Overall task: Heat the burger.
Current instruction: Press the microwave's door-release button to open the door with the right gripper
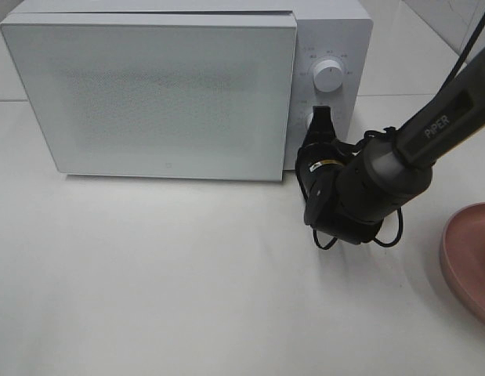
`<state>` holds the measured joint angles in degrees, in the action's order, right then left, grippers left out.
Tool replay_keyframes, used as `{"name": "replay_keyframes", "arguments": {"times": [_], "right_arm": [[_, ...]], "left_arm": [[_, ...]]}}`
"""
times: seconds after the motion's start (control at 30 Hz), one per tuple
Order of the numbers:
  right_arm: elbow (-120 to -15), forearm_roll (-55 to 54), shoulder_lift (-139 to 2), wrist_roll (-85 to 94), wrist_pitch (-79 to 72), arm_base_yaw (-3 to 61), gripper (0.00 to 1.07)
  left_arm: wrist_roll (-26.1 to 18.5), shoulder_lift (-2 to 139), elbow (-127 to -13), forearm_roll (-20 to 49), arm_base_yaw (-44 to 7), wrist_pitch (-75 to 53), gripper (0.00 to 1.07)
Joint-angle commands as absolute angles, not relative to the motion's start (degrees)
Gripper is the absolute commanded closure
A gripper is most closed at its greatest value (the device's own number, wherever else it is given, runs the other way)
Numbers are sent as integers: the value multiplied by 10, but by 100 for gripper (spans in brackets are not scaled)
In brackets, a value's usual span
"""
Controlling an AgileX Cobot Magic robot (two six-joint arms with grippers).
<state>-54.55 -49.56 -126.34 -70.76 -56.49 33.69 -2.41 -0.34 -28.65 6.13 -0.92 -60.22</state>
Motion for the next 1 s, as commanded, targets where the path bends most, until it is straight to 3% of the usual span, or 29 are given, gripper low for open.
{"name": "replay_keyframes", "arguments": {"times": [0.03,0.77,1.0], "right_arm": [[-606,-434,-1261,-699,-689,321,107],[-604,-439,-1243,-677,-611,324,107],[-560,-451,-1215,-677,-561,324,107]], "left_arm": [[-25,-17,-285,60,-7,-594,6],[-25,-17,-285,60,-7,-594,6],[-25,-17,-285,60,-7,-594,6]]}}
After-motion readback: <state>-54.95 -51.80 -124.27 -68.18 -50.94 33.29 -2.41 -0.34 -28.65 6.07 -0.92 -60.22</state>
